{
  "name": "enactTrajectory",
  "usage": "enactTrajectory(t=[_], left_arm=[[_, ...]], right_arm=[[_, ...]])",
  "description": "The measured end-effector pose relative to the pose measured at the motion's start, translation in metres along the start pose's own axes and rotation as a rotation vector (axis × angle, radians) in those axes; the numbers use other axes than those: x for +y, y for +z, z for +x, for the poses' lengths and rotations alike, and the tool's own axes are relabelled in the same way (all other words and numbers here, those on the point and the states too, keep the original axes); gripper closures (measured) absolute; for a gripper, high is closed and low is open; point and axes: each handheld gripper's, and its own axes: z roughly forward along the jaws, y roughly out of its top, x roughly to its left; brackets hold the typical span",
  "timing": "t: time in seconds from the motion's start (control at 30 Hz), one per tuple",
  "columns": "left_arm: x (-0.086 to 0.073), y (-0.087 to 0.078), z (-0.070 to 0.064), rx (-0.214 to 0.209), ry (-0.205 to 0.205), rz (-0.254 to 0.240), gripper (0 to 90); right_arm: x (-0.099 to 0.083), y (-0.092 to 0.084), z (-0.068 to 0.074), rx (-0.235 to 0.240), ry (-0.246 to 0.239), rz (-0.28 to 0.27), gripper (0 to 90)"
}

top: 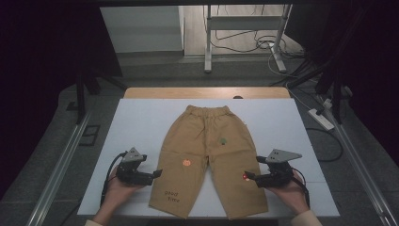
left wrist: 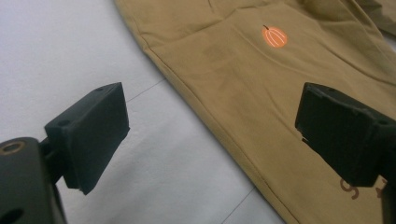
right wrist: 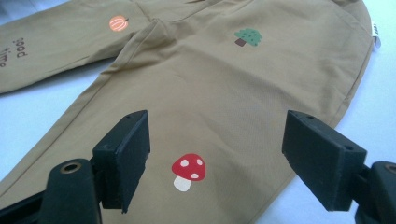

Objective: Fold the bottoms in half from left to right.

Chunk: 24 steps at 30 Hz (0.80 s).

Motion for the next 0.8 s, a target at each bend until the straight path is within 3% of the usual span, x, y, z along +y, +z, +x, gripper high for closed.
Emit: enactTrajectory(t=[0.8], left_arm=[[-0.0012, -0.0047, 0.0024, 0.004, 0.002, -0.018, 10.0]], right_arm=[[0.0011, 0.003, -0.0022, 0.003, -0.003, 0.002, 23.7]])
